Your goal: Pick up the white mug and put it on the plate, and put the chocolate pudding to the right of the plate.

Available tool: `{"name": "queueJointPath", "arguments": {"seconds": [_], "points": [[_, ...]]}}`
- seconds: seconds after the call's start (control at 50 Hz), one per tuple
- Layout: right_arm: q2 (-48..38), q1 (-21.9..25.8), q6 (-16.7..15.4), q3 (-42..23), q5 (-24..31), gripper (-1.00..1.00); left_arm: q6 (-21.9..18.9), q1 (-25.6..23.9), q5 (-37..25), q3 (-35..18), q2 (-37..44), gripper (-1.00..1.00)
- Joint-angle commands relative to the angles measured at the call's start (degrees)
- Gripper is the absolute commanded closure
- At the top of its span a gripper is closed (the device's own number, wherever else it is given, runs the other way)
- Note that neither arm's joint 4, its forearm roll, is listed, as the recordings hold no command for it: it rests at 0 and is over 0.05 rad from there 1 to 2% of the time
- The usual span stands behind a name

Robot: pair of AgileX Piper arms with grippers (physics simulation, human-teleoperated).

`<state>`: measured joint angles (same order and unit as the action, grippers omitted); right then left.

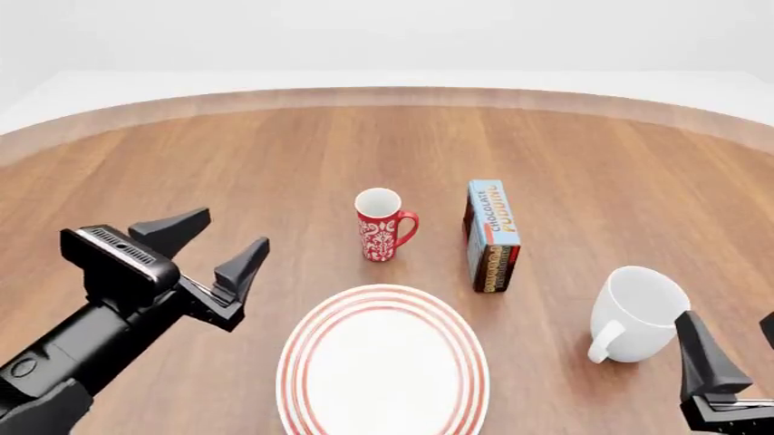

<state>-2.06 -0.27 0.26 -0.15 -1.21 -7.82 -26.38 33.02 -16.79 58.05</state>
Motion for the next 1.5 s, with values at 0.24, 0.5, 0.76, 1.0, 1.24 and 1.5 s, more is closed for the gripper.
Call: {"name": "queueJointPath", "arguments": {"seconds": [0.24, 0.5, 0.76, 1.0, 1.24, 1.5], "points": [[-0.1, 0.01, 0.05, 0.0, -0.07, -1.0, 0.01, -6.28, 2.19, -4.55, 8.35, -1.0], [0.13, 0.03, -0.07, -0.01, 0.05, -1.0, -0.34, -9.71, 2.07, -7.44, 12.89, -1.0], [0.11, 0.07, -0.08, -0.01, 0.0, -1.0, -0.44, -12.58, 1.69, -10.2, 16.37, -1.0], [0.21, 0.1, -0.09, 0.0, 0.09, -1.0, -0.71, -15.87, 0.75, -13.03, 19.37, -1.0], [-0.1, 0.07, 0.09, 0.01, -0.07, -1.0, -0.67, -18.29, -0.49, -16.07, 21.99, -1.0], [-0.08, 0.06, 0.12, 0.0, 0.05, -1.0, 0.5, -20.74, -0.06, -18.49, 25.45, -1.0]]}}
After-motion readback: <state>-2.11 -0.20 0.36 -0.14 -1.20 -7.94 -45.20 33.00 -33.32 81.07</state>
